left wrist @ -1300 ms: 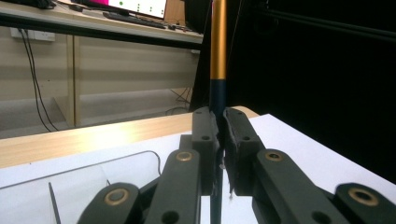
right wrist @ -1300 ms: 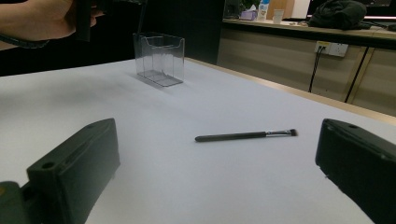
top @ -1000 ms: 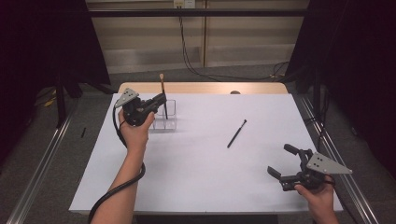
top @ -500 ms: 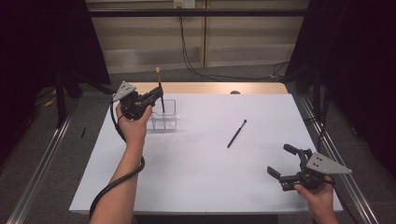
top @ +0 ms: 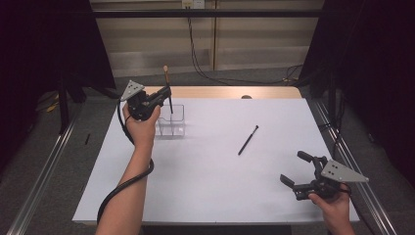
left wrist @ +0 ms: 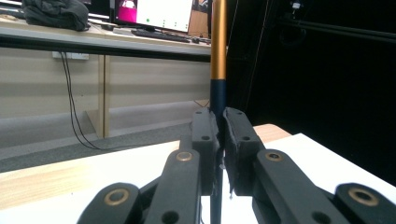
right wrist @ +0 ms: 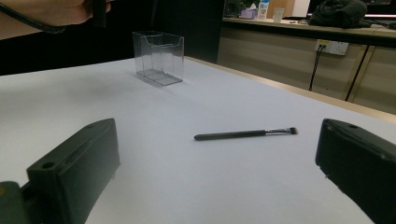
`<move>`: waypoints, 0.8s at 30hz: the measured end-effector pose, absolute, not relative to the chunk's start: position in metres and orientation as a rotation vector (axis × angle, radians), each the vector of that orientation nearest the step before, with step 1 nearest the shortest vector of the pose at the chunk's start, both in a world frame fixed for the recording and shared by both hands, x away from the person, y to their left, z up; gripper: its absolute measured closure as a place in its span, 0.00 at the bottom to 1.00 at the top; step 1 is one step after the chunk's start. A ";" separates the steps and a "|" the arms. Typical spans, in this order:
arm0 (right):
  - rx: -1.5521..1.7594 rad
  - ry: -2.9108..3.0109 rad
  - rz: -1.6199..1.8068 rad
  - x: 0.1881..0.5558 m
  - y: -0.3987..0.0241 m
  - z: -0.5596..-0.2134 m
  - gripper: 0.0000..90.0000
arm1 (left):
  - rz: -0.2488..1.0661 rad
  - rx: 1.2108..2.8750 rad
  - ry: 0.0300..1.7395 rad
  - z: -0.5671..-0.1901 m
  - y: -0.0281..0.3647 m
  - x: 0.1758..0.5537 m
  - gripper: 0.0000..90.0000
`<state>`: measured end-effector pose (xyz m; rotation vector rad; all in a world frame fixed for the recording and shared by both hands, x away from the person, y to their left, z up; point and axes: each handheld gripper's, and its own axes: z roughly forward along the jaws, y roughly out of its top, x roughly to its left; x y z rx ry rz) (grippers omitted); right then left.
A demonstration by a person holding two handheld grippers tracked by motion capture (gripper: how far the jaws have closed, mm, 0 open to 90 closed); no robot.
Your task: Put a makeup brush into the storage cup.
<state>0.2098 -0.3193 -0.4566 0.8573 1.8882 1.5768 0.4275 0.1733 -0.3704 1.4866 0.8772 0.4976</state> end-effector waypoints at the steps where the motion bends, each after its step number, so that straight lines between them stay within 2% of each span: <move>1: 0.857 1.890 1.576 0.210 -0.319 -0.457 0.00 | 0.499 1.487 0.876 -0.370 0.173 0.428 0.93; 24: 0.857 1.889 1.575 0.210 -0.320 -0.457 0.00 | 0.565 1.478 0.895 -0.361 0.184 0.440 0.93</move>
